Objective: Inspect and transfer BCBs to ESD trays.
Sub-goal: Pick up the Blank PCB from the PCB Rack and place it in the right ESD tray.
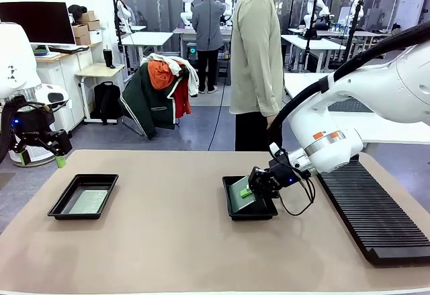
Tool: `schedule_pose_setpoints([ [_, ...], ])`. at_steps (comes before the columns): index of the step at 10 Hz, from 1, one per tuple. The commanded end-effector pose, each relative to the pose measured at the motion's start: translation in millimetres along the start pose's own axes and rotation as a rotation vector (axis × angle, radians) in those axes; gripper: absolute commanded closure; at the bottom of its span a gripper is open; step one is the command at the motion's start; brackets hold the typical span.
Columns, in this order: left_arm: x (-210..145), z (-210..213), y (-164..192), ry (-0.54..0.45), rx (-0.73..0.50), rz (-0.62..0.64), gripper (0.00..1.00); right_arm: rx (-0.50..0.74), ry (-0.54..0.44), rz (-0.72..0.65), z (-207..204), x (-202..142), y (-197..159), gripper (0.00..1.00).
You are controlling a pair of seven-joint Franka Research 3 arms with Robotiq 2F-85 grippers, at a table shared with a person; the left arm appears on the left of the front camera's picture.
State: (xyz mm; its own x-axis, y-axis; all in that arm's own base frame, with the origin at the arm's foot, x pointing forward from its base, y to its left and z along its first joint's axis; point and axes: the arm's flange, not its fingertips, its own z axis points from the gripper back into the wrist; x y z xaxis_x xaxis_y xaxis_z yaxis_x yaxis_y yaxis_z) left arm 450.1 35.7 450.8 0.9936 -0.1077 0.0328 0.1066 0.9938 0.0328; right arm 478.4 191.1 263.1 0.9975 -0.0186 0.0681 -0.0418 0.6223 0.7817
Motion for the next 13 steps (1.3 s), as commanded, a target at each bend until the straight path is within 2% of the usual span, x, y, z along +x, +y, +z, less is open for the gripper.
schedule_pose_setpoints([
  [1,-1,-2,1,-0.008,-0.005,-0.005,0.00,-0.080,0.013,-0.027,-1,3,13,0.97],
  [4,-1,-2,1,-0.008,-0.005,-0.005,0.00,-0.166,0.003,-0.042,4,1,30,0.75],
  [5,-1,-2,1,-0.008,-0.005,-0.005,0.00,-0.189,-0.002,-0.045,7,1,33,0.76],
  [6,-1,-2,1,-0.008,-0.005,-0.005,0.00,-0.215,-0.002,-0.050,8,1,37,0.56],
  [7,-1,-2,1,-0.008,-0.005,-0.005,0.00,-0.243,-0.007,-0.052,11,0,41,0.57],
  [8,-1,-2,1,-0.008,-0.005,-0.005,0.00,-0.278,-0.018,-0.049,15,-1,46,0.37],
  [9,-1,-2,1,-0.008,-0.005,-0.005,0.00,-0.328,-0.030,-0.035,18,-2,53,0.55],
  [10,-1,-2,1,-0.008,-0.005,-0.005,0.00,-0.381,-0.035,-0.027,23,-3,60,0.18],
  [11,-1,-2,1,-0.008,-0.005,-0.005,0.00,-0.443,-0.052,-0.018,29,-6,68,0.36],
  [12,-1,-2,1,-0.008,-0.005,-0.005,0.00,-0.502,-0.069,-0.008,38,-11,79,0.00],
  [13,-1,-2,1,-0.008,-0.005,-0.005,0.00,-0.556,-0.082,-0.002,48,-15,88,0.17],
])
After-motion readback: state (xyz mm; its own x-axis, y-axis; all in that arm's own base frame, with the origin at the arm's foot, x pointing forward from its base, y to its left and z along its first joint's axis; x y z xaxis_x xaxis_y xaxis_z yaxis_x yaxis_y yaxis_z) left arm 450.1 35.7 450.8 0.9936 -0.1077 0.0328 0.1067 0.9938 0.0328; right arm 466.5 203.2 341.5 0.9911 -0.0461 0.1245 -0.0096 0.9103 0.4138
